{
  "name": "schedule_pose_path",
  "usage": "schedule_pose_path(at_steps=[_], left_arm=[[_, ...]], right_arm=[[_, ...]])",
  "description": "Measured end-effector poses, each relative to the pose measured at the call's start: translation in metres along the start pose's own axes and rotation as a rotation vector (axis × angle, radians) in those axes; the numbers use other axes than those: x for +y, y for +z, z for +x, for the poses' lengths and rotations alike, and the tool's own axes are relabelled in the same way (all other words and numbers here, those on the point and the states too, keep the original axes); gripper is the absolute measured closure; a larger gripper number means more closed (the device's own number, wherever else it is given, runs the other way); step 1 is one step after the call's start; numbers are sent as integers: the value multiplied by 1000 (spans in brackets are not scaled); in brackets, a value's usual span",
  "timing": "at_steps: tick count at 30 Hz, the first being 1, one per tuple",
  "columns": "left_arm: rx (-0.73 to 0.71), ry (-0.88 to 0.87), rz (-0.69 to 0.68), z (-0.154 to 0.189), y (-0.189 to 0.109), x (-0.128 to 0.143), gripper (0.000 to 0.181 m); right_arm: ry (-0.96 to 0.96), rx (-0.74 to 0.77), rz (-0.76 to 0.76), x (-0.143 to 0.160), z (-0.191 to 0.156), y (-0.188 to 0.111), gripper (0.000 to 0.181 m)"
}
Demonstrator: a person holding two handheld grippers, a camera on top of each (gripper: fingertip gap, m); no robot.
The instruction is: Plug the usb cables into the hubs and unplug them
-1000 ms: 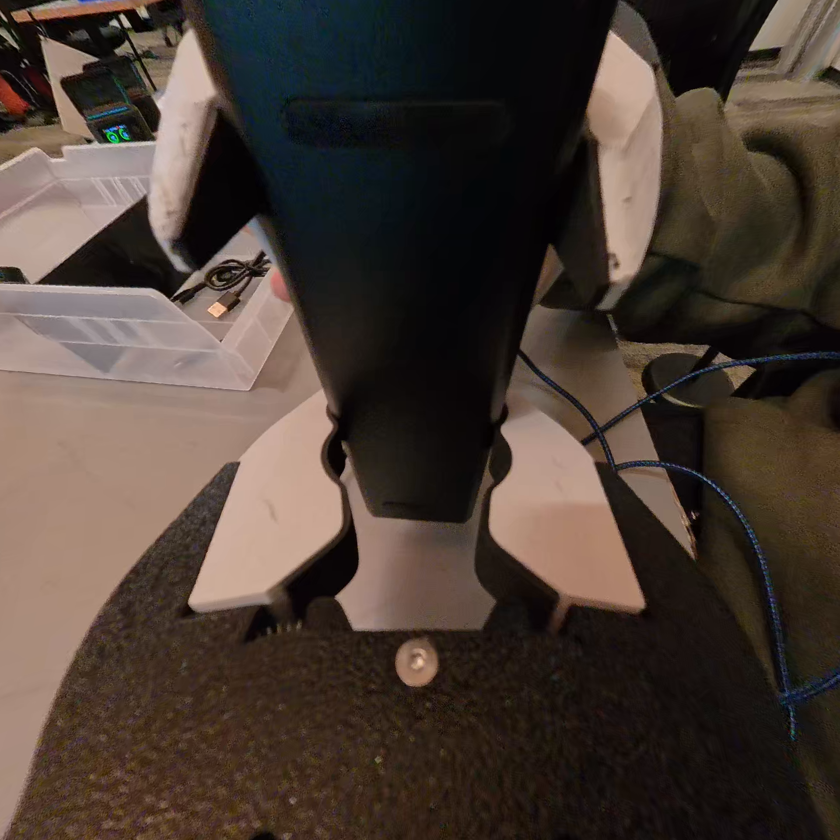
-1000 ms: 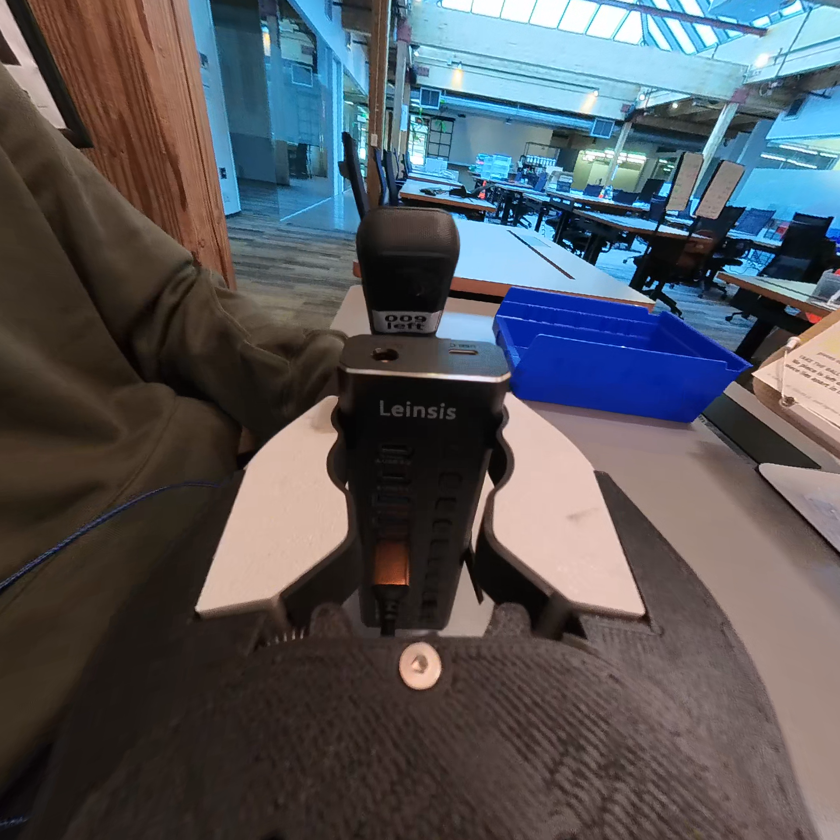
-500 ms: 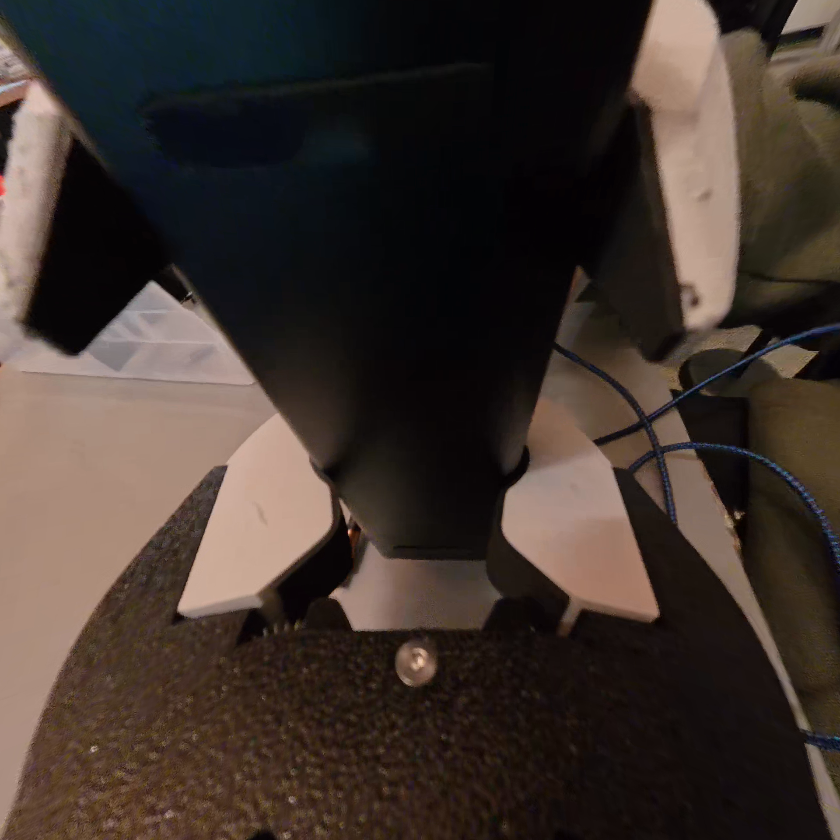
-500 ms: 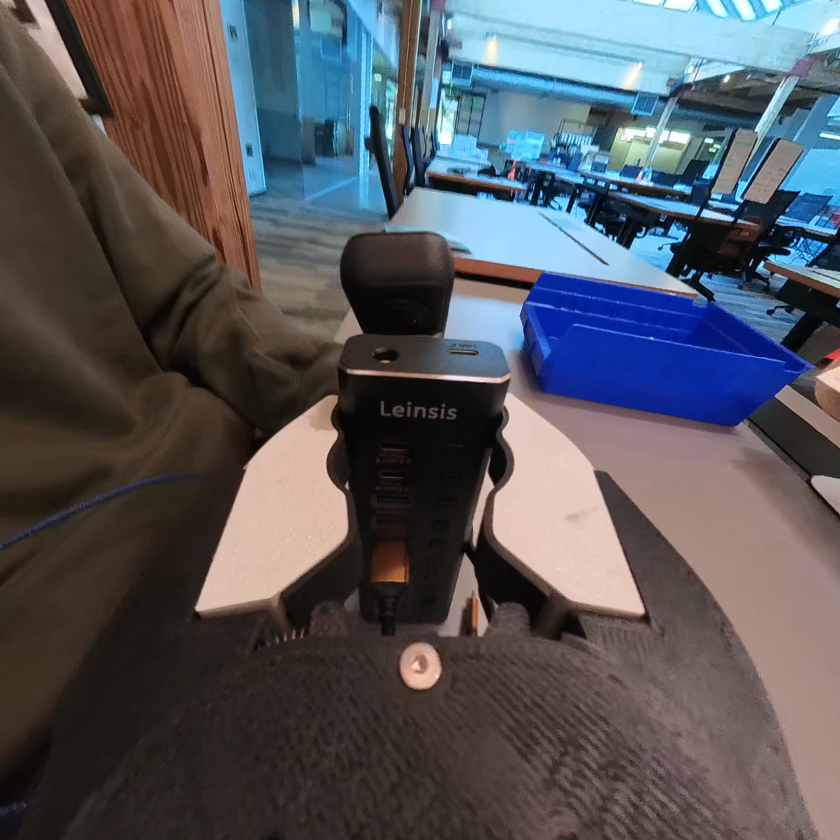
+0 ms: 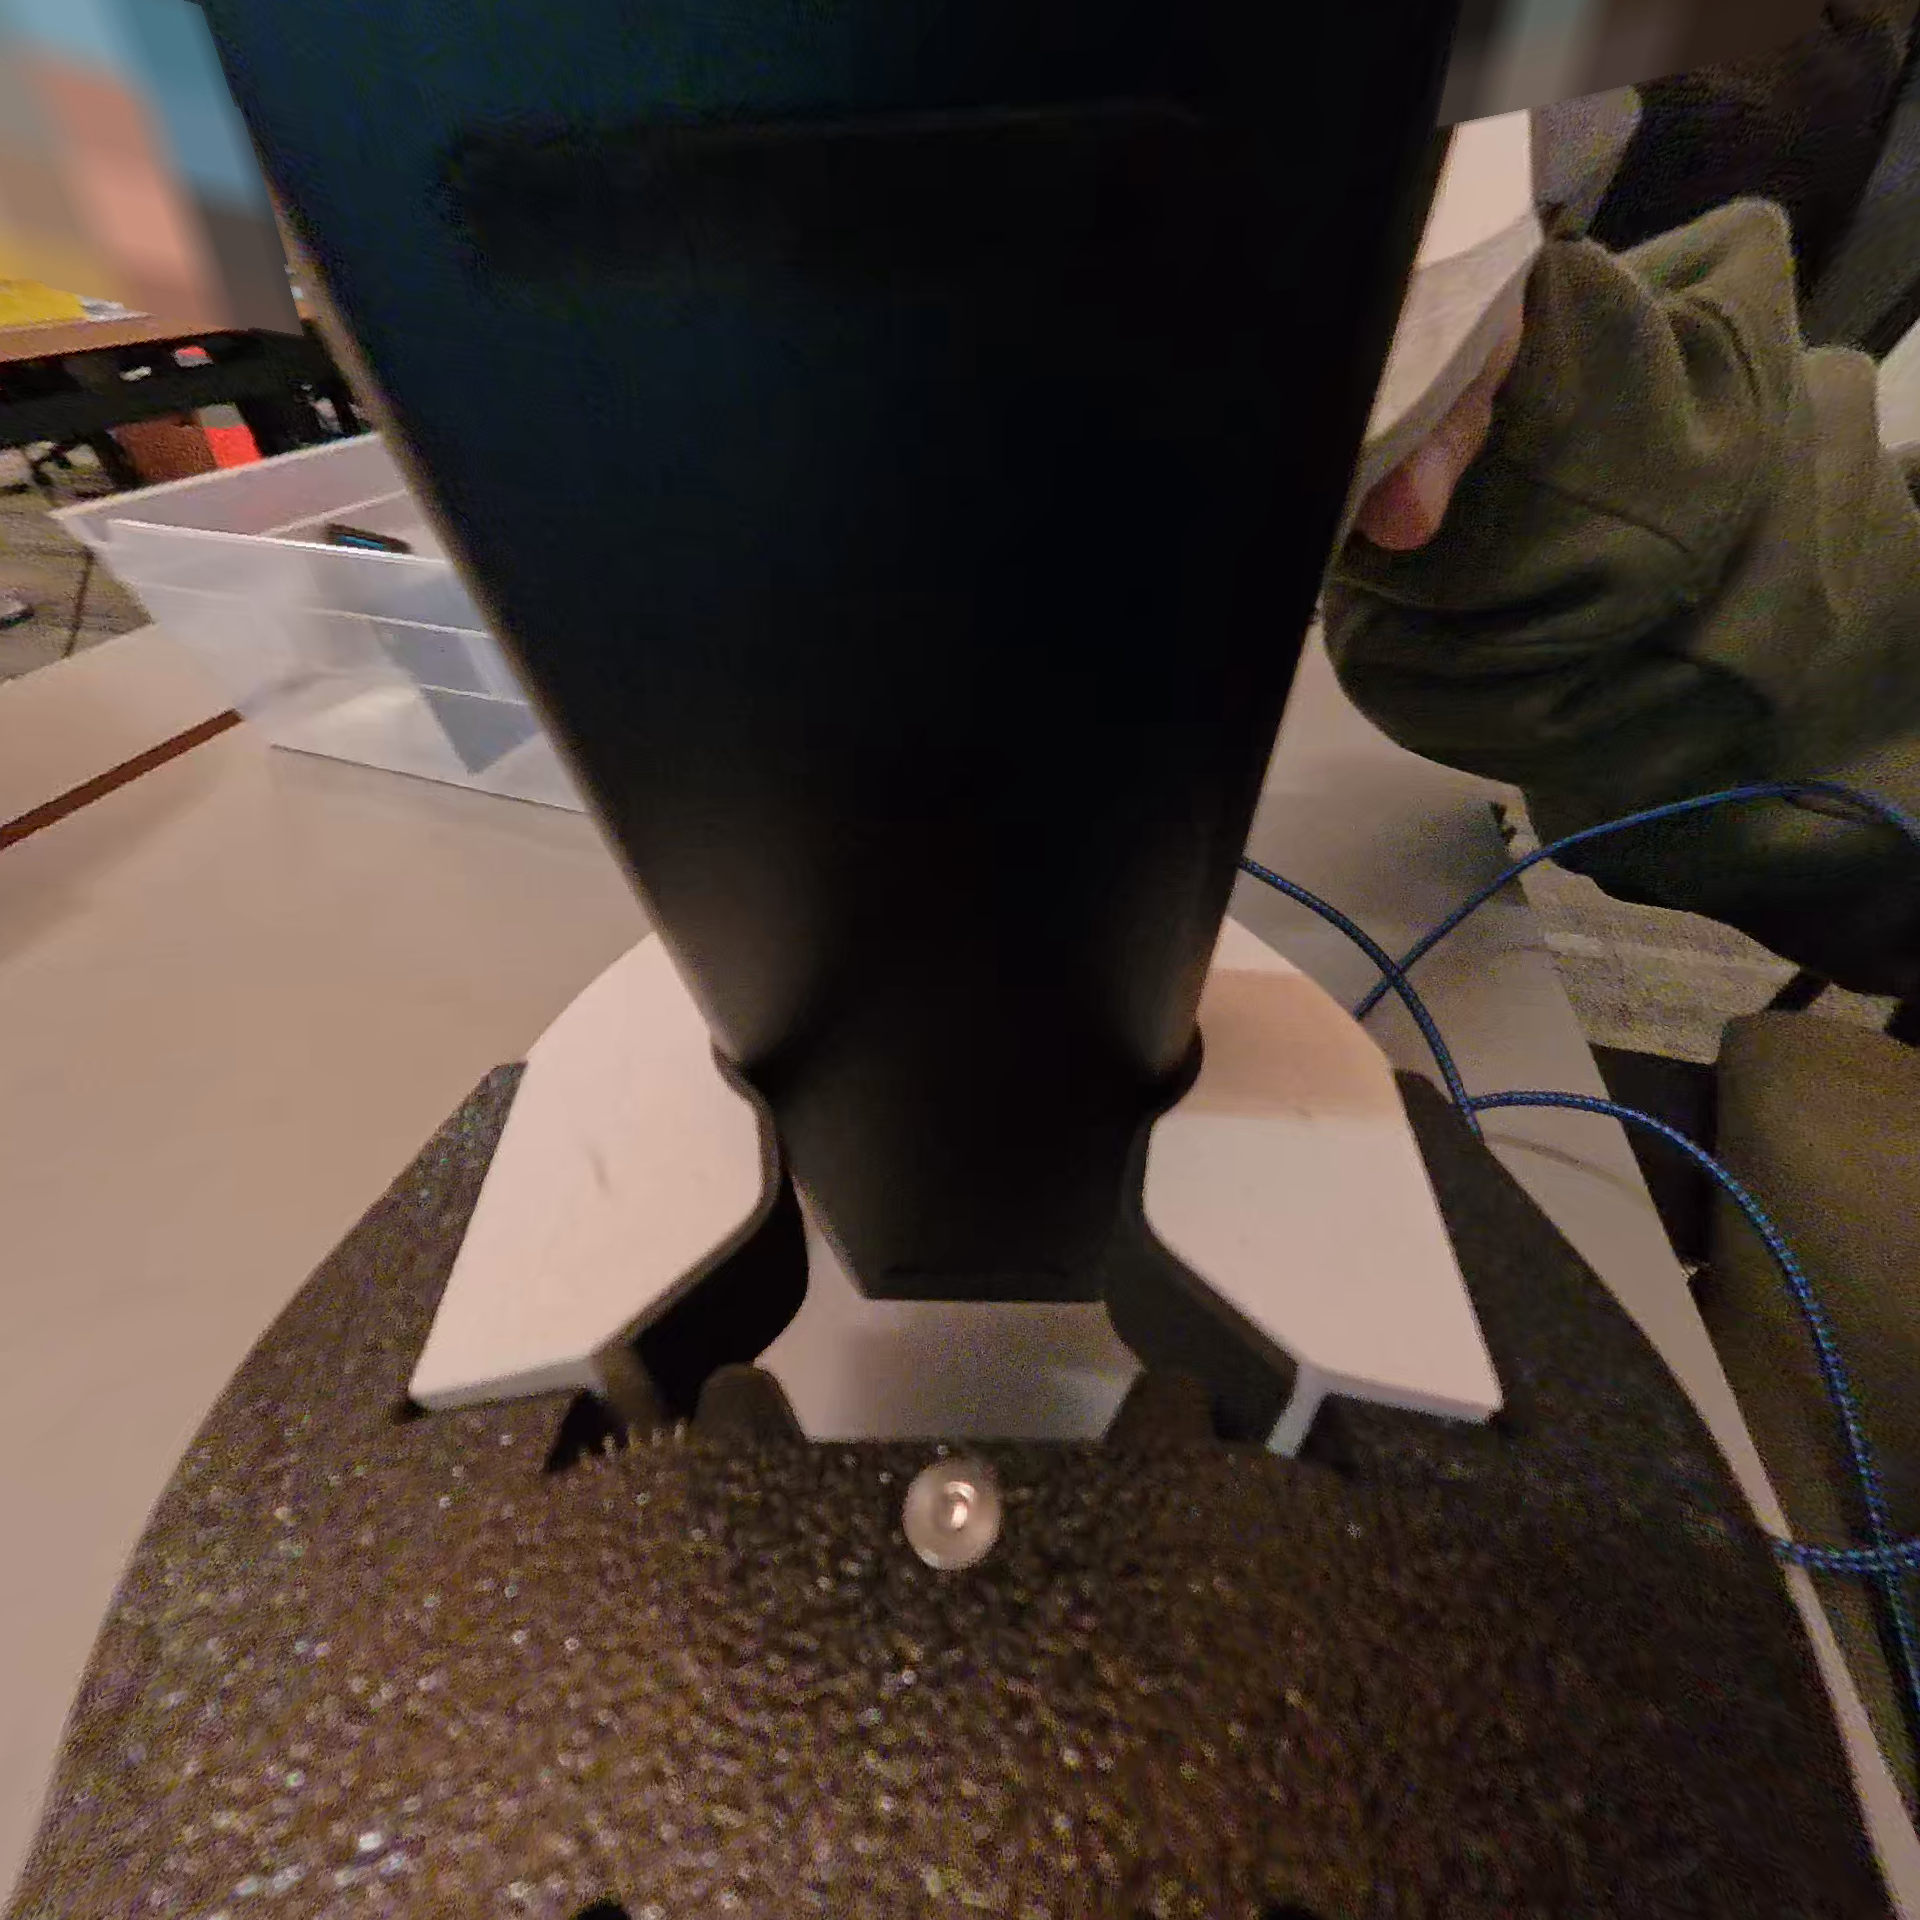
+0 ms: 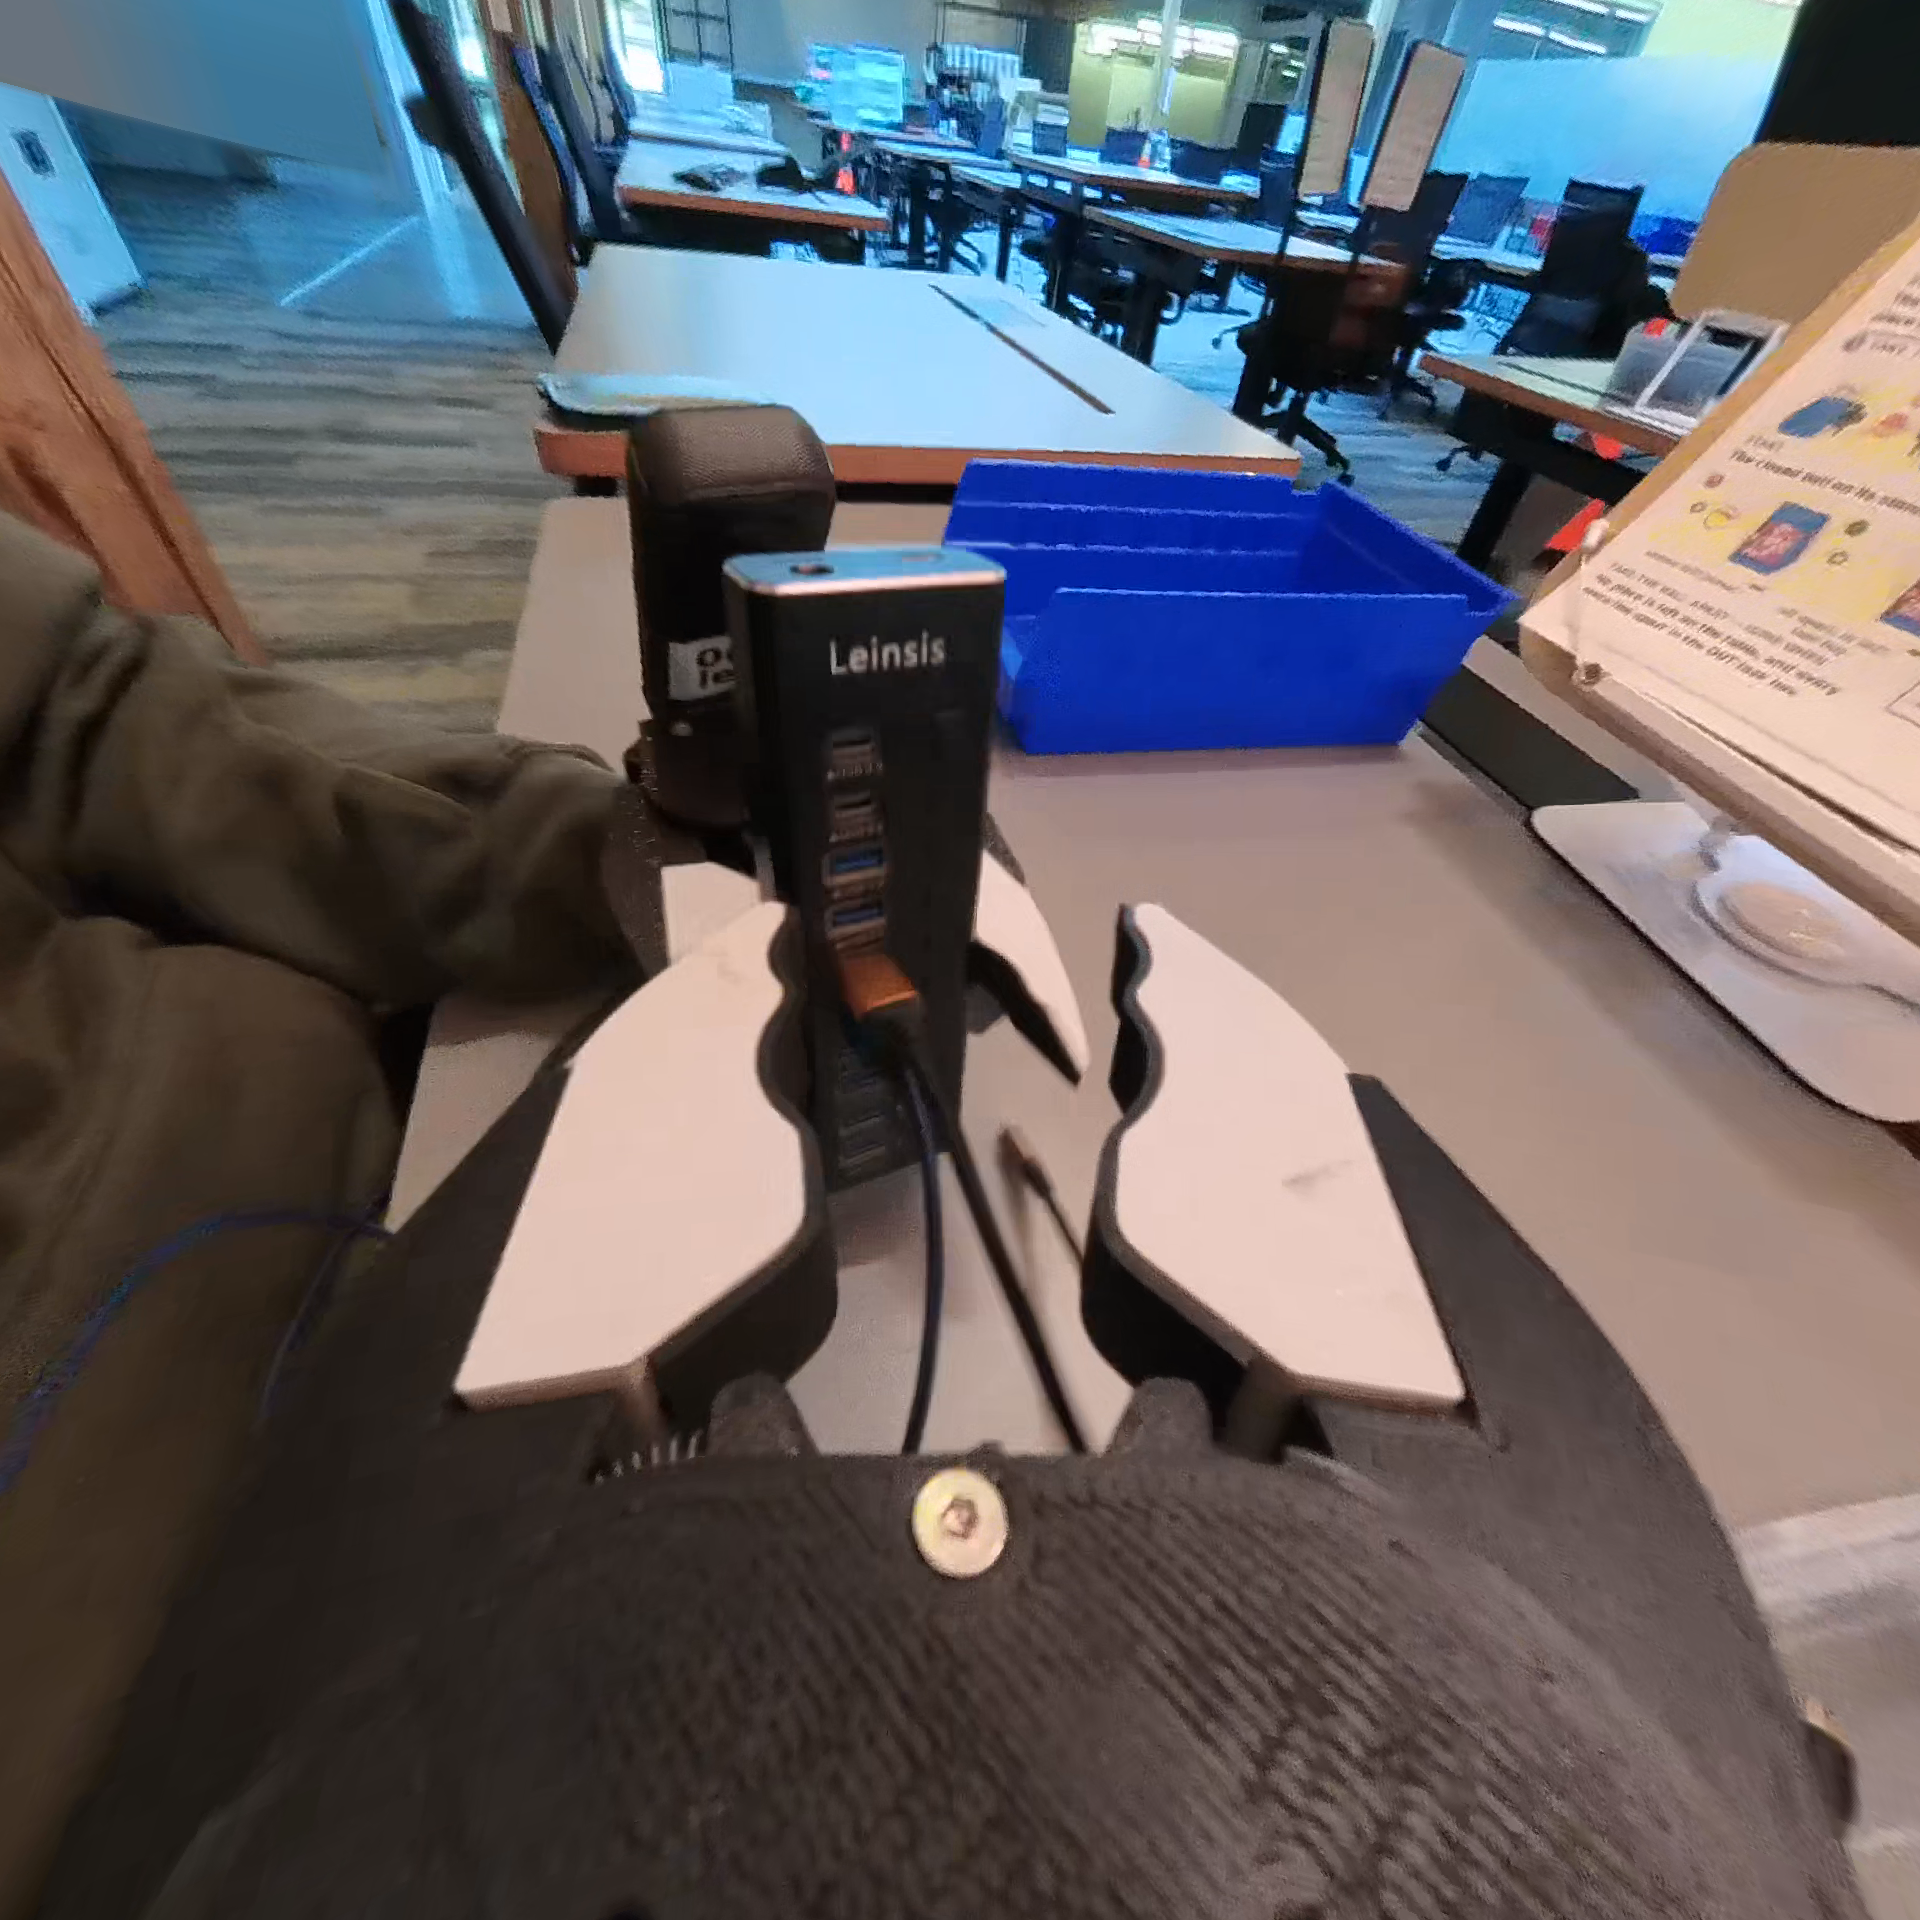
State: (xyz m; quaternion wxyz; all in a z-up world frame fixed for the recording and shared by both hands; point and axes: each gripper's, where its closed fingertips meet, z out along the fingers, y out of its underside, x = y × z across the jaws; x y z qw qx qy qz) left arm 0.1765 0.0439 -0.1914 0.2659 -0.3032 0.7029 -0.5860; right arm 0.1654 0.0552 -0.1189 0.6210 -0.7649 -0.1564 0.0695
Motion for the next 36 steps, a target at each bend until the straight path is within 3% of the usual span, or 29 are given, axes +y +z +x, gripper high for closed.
schedule_pose_path(at_steps=[3,8,11,26,36], left_arm=[[-19,17,14,-10,-13,-6,110],[-9,66,26,-10,-19,-8,110],[23,90,10,-6,-18,-1,110],[128,125,-18,8,-15,12,110],[188,107,67,19,-17,1,108]], right_arm=[[25,-20,24,0,-2,7,142],[-7,-93,-80,22,-20,30,148],[16,-110,-120,28,-23,34,162],[-23,-168,-194,40,-35,38,165],[-26,-242,-258,45,-39,27,166]])
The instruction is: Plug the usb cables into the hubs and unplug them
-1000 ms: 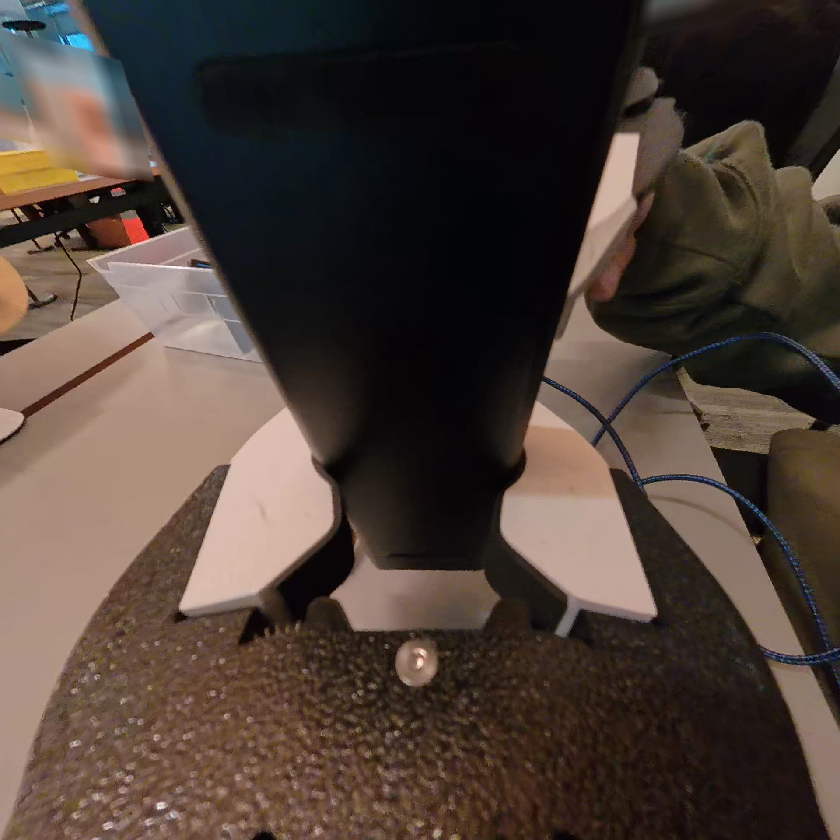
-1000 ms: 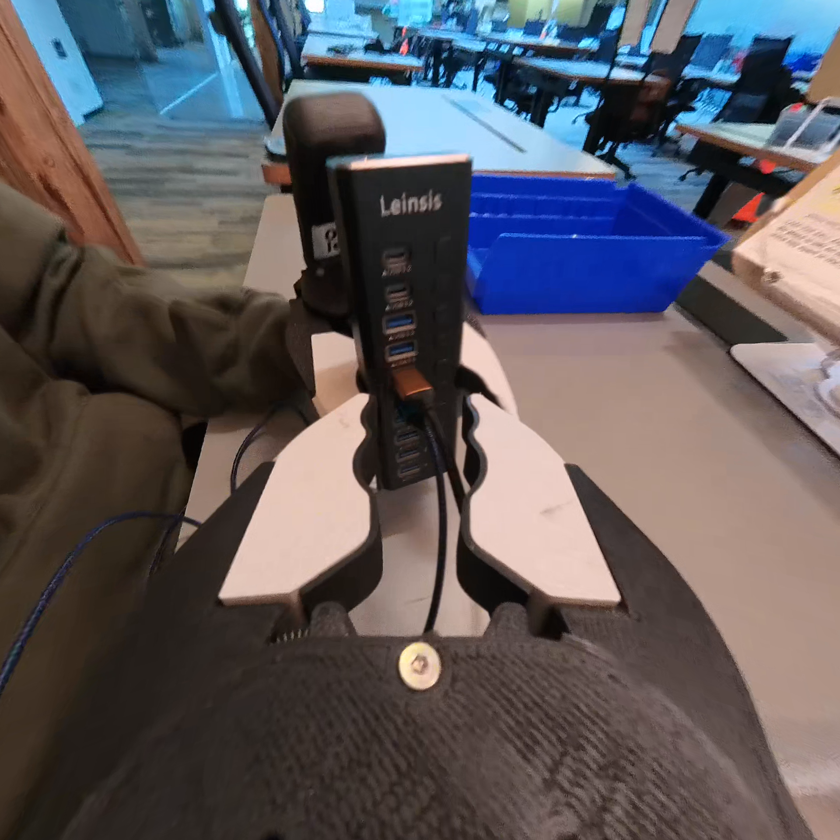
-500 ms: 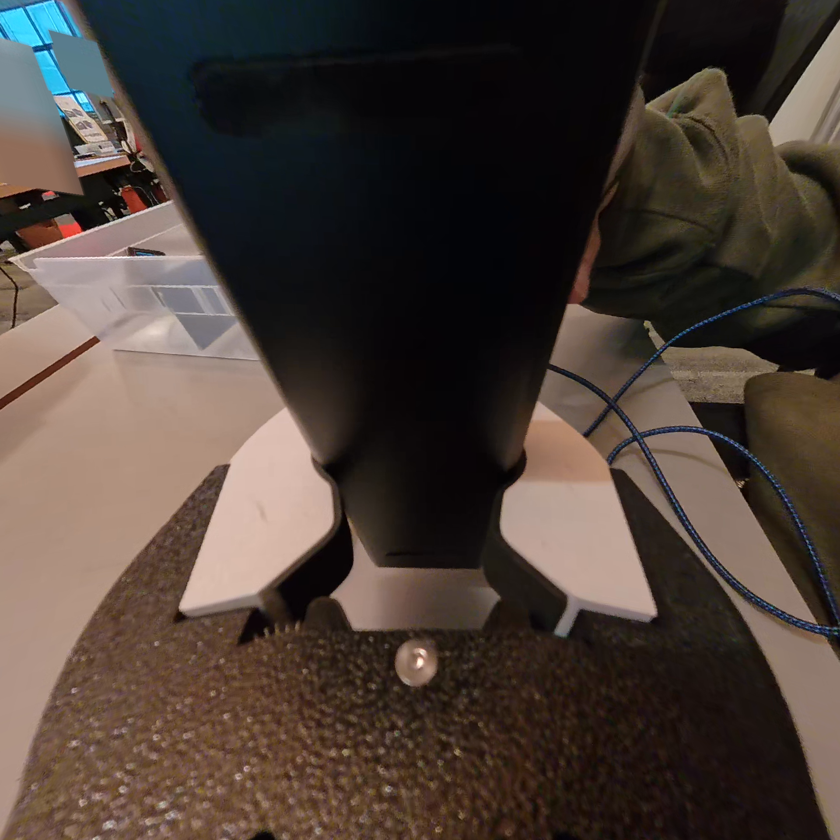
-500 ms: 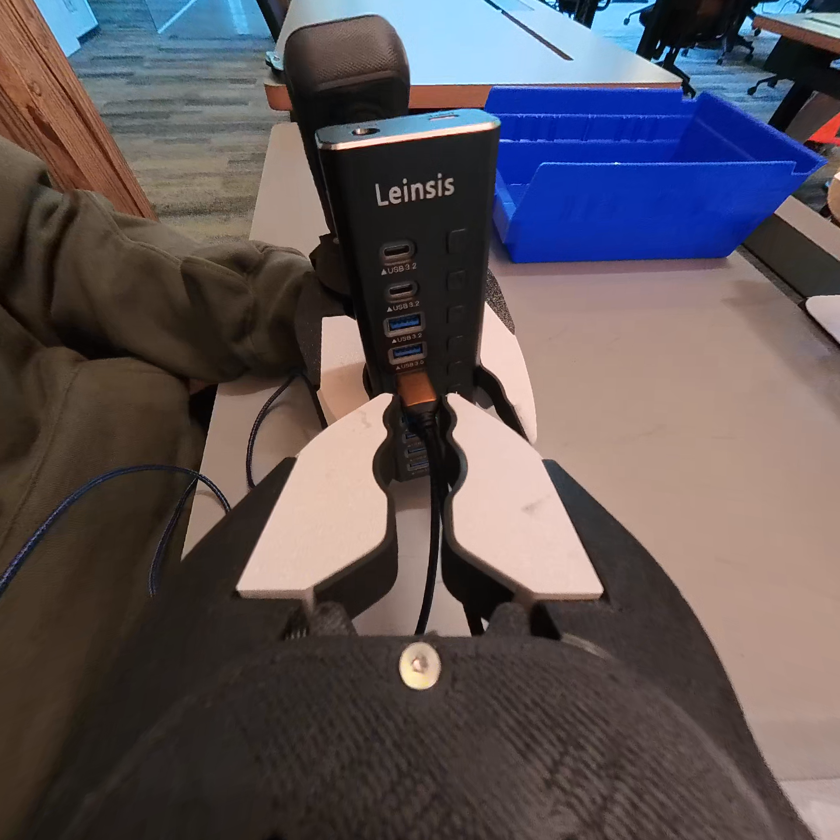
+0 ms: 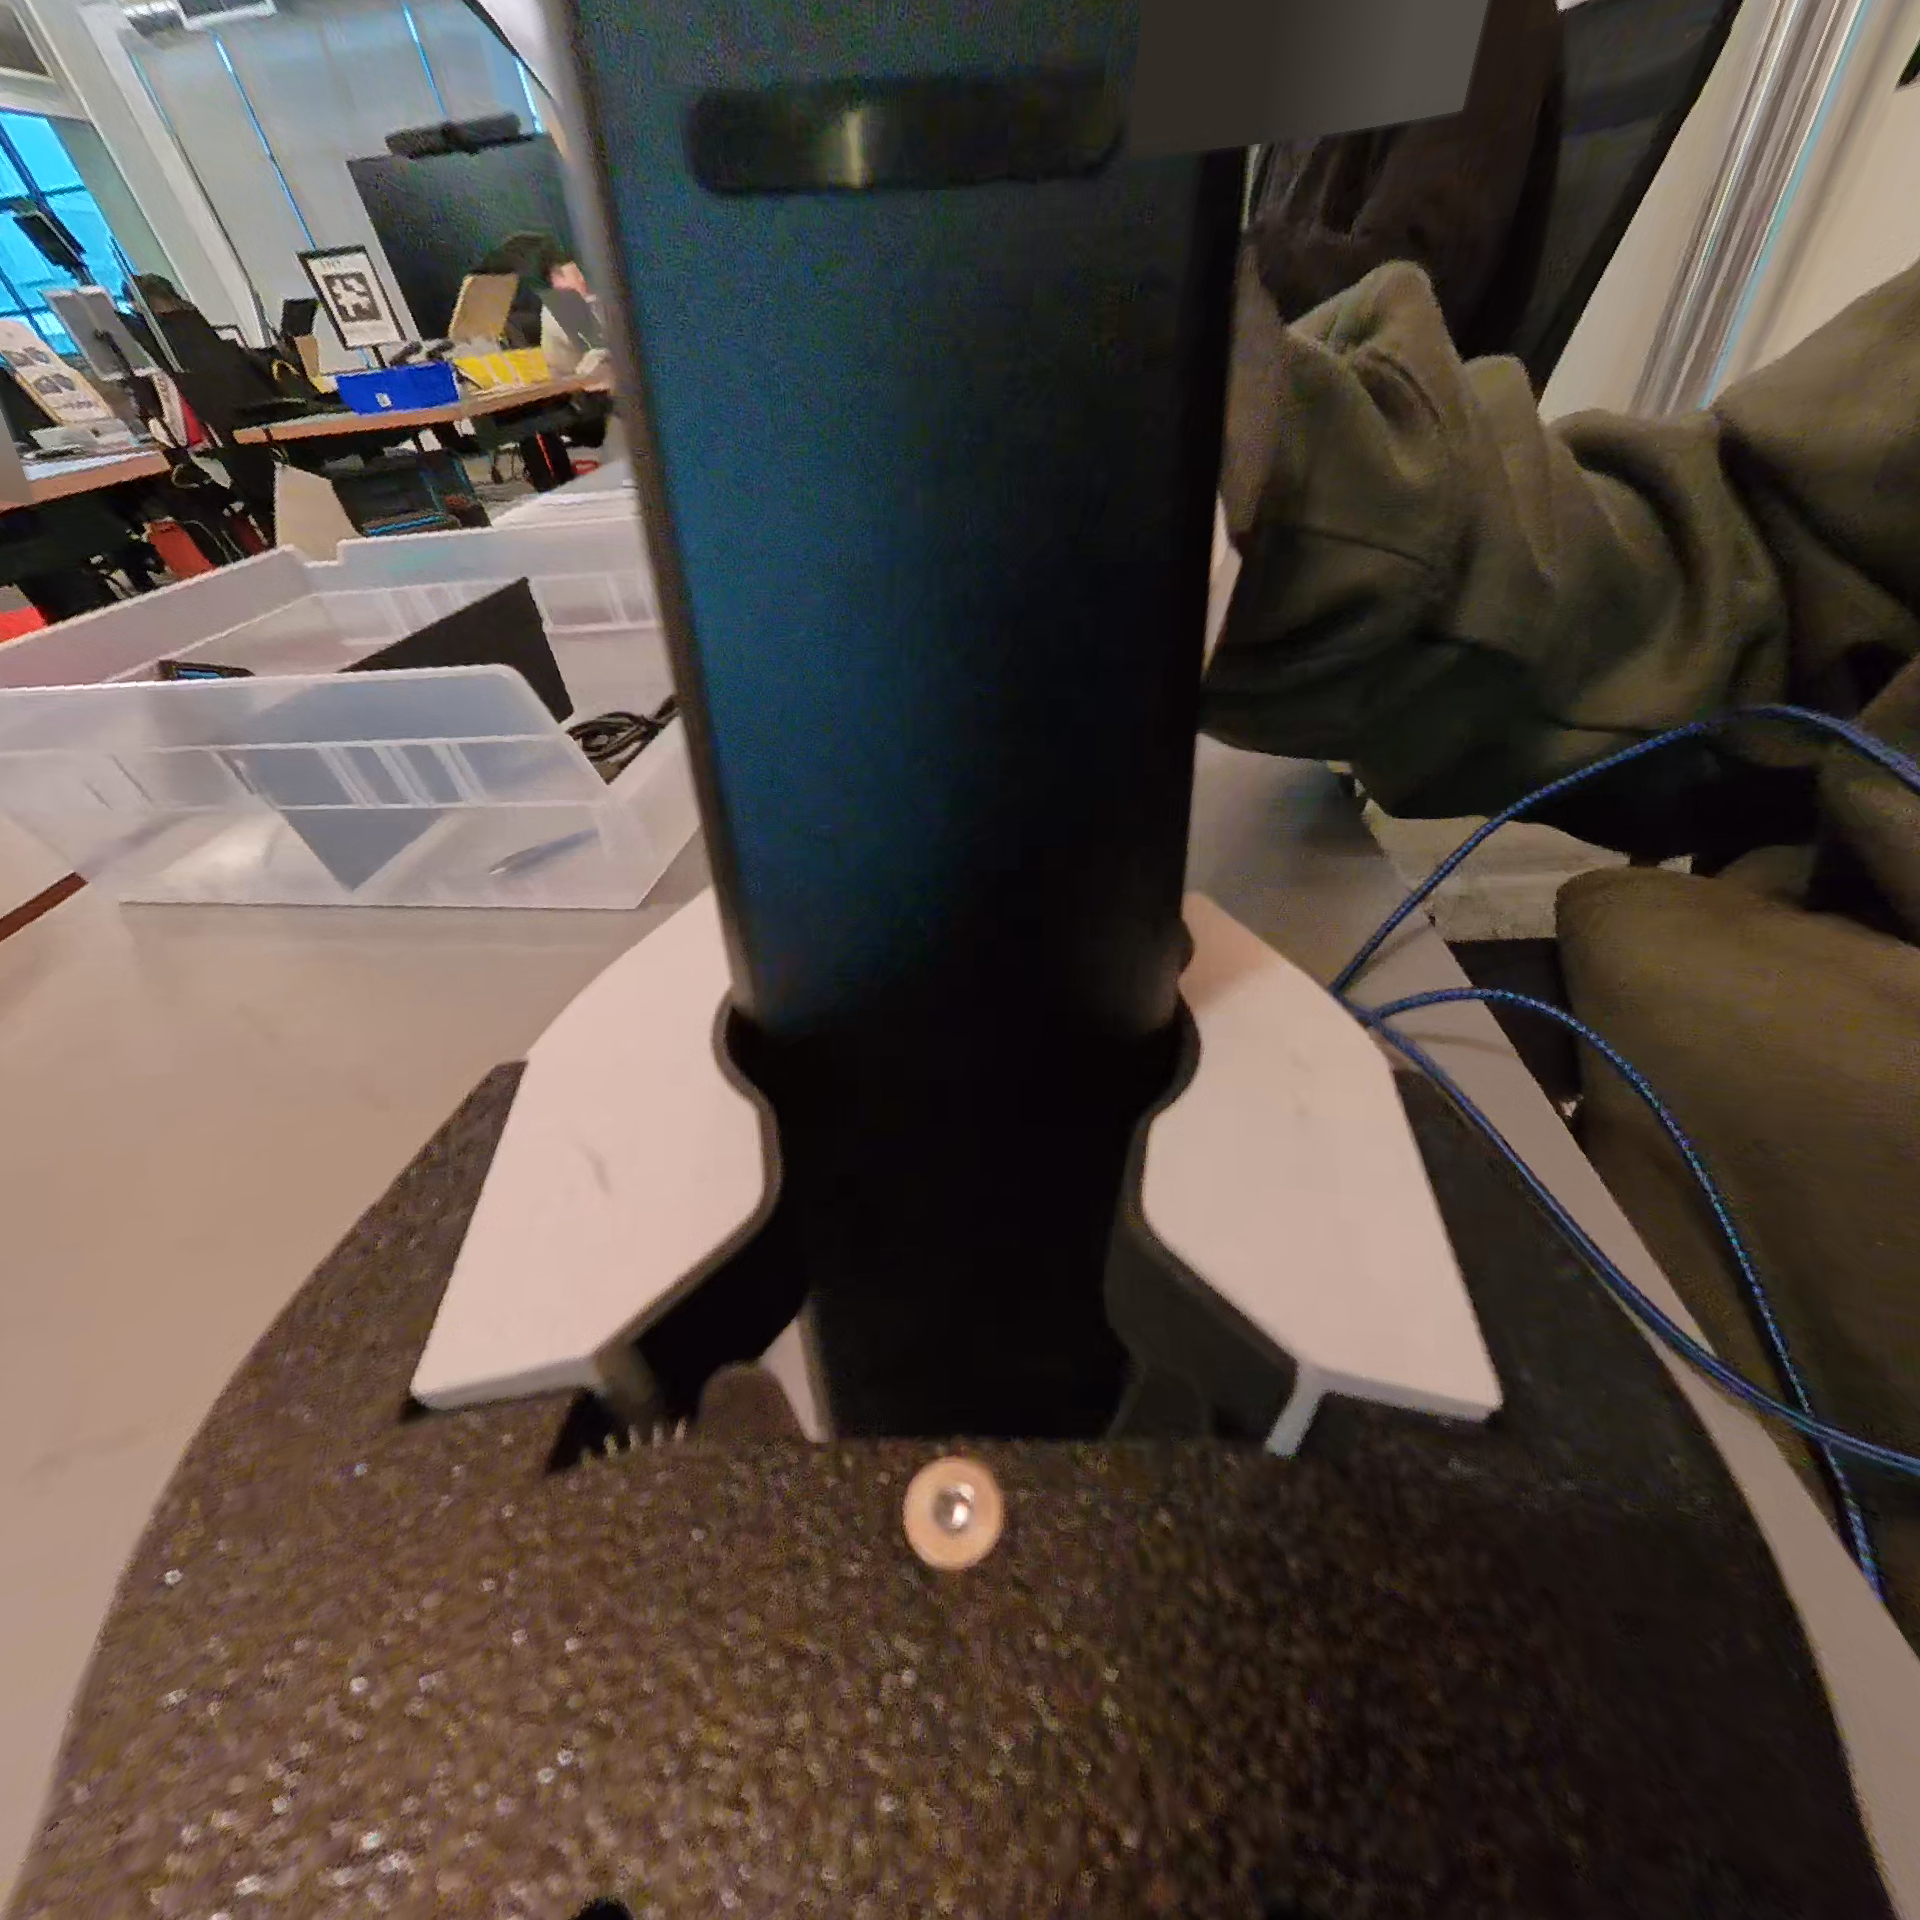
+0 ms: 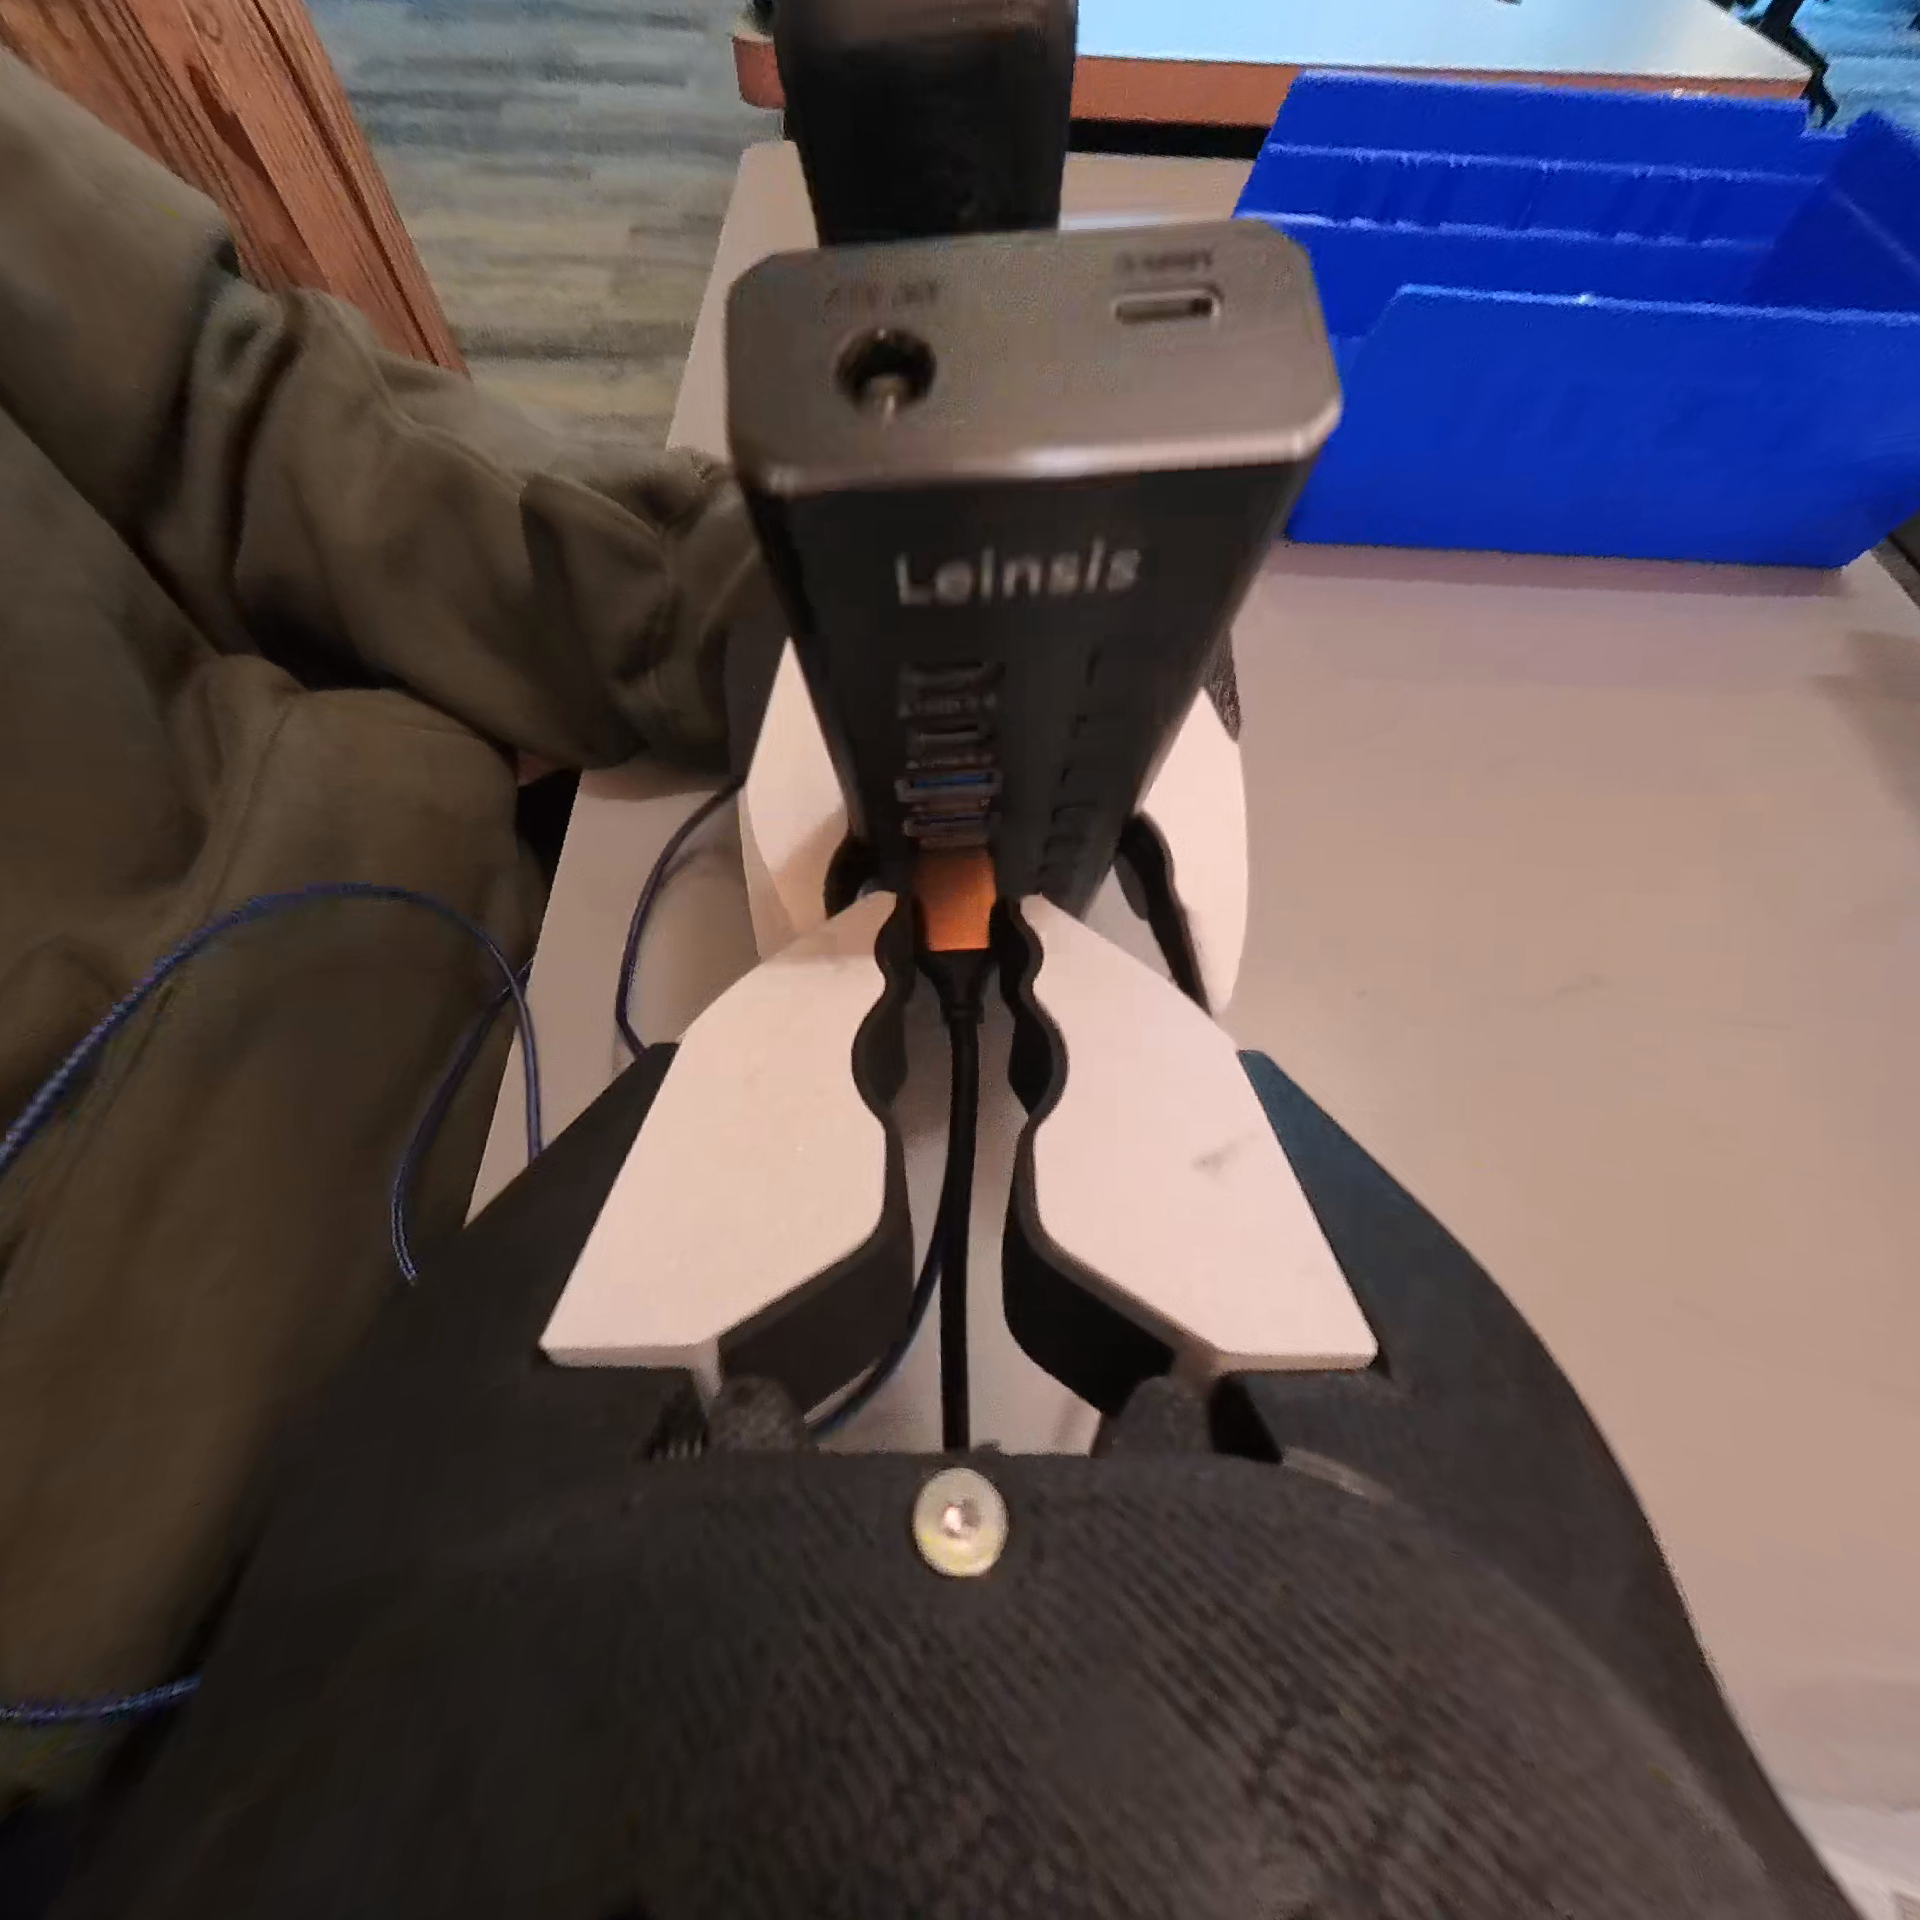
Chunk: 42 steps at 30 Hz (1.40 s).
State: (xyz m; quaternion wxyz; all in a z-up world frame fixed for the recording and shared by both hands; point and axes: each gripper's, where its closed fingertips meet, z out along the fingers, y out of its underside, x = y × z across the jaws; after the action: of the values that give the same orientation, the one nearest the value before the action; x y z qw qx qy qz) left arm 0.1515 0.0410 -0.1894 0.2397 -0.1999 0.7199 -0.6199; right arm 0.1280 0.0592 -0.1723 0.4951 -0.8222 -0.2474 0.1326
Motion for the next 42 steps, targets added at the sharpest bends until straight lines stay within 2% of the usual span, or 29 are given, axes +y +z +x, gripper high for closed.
schedule_pose_path(at_steps=[2,6,11,13,16,19,24,26,29,33,35,37,38,39,40,42], left_arm=[[-7,1,-21,-1,0,3,110],[-43,53,-137,-5,-1,16,111],[-3,41,-69,2,-7,-3,110],[-40,74,-76,-2,-10,-9,111],[-74,109,-79,-8,-21,-16,122],[-116,156,-120,-12,-21,-13,122],[-174,127,-19,-19,-20,-25,121],[-138,127,-30,-15,-18,-21,121],[-67,71,23,-9,-20,-23,121],[-102,129,-45,-11,-19,-21,121],[-101,113,-22,-11,-18,-27,121],[-118,142,-49,-12,-18,-28,121],[-150,165,-89,-17,-25,-24,121],[-201,156,-101,-28,-41,-21,122],[-271,118,-92,-44,-62,-22,121],[-379,121,-91,-62,-98,-31,121]], right_arm=[[-4,-1,-13,5,2,1,166],[-121,99,-108,3,2,7,166],[-118,75,-33,-11,-3,0,166],[-121,97,-50,-8,0,-4,166],[-123,126,-64,-5,6,-7,166],[-104,139,-86,-1,10,-5,166],[-76,147,-42,-5,13,-6,166],[-99,124,-72,-1,9,-6,166],[-54,89,-53,-6,4,-6,166],[-51,105,-85,-2,6,-8,166],[-39,97,-60,-7,5,-12,166],[-57,133,-114,-3,7,-17,166],[-67,270,-237,14,26,-35,166],[-58,461,-363,34,53,-70,166],[8,549,-307,35,67,-100,166],[159,544,83,5,72,-145,166]])
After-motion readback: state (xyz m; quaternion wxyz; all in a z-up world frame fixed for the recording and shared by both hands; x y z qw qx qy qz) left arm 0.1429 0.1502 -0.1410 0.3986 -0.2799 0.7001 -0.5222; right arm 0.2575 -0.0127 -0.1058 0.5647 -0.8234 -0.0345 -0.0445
